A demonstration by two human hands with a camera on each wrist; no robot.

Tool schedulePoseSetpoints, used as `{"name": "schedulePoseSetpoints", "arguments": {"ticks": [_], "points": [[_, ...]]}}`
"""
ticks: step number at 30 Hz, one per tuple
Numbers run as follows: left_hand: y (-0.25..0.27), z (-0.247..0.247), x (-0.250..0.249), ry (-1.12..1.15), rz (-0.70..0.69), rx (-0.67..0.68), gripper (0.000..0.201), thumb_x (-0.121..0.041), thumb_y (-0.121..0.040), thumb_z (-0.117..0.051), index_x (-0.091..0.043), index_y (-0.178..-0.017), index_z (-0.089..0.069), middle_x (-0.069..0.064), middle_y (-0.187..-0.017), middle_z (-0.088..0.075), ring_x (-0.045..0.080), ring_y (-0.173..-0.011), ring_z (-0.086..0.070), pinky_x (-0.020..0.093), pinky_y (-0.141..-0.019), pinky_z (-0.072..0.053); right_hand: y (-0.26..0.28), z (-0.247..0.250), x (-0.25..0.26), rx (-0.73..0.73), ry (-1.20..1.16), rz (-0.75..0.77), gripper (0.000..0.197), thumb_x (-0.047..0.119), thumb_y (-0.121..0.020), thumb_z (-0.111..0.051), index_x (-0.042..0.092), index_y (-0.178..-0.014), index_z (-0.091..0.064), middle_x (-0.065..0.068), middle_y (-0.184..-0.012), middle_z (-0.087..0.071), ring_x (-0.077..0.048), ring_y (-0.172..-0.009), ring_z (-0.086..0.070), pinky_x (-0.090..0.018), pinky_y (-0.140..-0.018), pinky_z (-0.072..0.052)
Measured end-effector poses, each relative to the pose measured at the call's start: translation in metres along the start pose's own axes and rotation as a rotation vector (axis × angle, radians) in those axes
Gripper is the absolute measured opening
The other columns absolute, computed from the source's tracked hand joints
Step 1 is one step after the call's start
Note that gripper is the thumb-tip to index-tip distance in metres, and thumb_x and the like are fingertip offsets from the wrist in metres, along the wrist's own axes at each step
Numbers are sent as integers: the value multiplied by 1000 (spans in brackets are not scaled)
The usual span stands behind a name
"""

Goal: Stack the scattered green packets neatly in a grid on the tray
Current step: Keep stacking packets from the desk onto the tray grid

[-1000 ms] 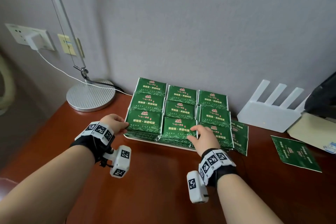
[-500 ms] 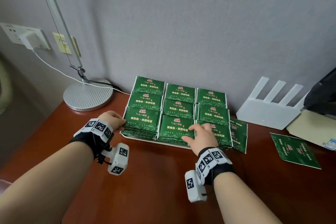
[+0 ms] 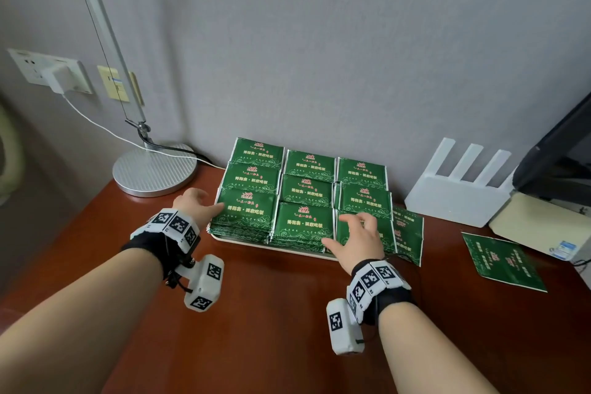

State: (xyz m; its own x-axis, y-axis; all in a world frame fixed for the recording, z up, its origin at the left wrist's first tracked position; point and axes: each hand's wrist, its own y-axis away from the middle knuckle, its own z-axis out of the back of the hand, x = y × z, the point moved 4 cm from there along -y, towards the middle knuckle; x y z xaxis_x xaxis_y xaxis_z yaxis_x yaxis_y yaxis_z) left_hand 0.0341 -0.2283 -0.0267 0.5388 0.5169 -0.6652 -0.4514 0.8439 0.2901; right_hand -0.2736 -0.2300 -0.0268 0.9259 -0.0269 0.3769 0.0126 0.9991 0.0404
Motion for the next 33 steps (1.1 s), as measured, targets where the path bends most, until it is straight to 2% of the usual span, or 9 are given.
{"name": "schedulePoseSetpoints", "arguments": {"ticks": [3,8,13,16,20,23,25,28,33], "points": [[24,-2,-23,-98,-117,45,62,-38,-82,-65,-13,-134,-42,14,-135,-44,27,-120,-46,37,-101,-39,9,13,-14,-21,3,-21,62,52,-81,-60,29,-134,-39,-3,-148,-20,-25,-132,-32,-34,-104,-33],[76,-28,-75,-265,-328,203,68,-43,-84,-60,-23,-142,-31,9,-148,-28,24,-132,-36,40,-109,-32,28,38,-60,-9,39,-94,71,56,-83,-54,34,-143,-24,0,-156,-4,-25,-142,-10,-42,-111,-24],[127,-79,-130,-363,-496,330,69,-46,-86,-55,-29,-145,-24,2,-151,-22,21,-133,-35,39,-108,-33,49,63,-125,3,23,-190,76,53,-84,-55,35,-146,-15,0,-156,6,-23,-144,4,-45,-113,-16],[155,-122,-161,-395,-575,429,66,-46,-87,-54,-30,-144,-26,-1,-150,-27,19,-132,-37,36,-107,-33,56,77,-172,35,27,-252,75,52,-85,-54,34,-146,-13,0,-156,6,-24,-144,5,-46,-113,-15],[187,-189,-195,-367,-580,564,50,-41,-87,-57,-29,-134,-44,-5,-136,-49,13,-121,-50,25,-99,-38,62,96,-237,108,49,-313,72,51,-87,-51,33,-146,-14,0,-157,4,-25,-144,4,-47,-113,-15],[203,-244,-214,-388,-572,622,46,-37,-88,-58,-27,-131,-48,-8,-132,-52,12,-118,-52,24,-98,-40,61,110,-283,151,70,-345,70,50,-88,-50,32,-146,-15,0,-157,4,-25,-144,4,-49,-113,-16],[206,-279,-223,-401,-552,632,50,-39,-87,-59,-27,-133,-46,-5,-135,-49,14,-119,-51,28,-100,-42,56,118,-313,171,82,-367,70,49,-88,-50,32,-146,-15,0,-157,3,-25,-144,4,-49,-113,-16],[200,-323,-231,-450,-495,623,62,-43,-86,-59,-26,-140,-35,2,-145,-36,19,-128,-43,34,-106,-37,44,125,-351,201,84,-393,68,47,-89,-50,31,-146,-17,0,-157,2,-25,-144,4,-48,-114,-16],[172,-369,-230,-646,-378,504,78,-51,-85,-55,-26,-147,-16,5,-155,-12,26,-142,-15,41,-115,-20,15,122,-387,266,65,-387,66,44,-90,-50,29,-146,-19,1,-157,-1,-23,-144,3,-47,-115,-16]]}}
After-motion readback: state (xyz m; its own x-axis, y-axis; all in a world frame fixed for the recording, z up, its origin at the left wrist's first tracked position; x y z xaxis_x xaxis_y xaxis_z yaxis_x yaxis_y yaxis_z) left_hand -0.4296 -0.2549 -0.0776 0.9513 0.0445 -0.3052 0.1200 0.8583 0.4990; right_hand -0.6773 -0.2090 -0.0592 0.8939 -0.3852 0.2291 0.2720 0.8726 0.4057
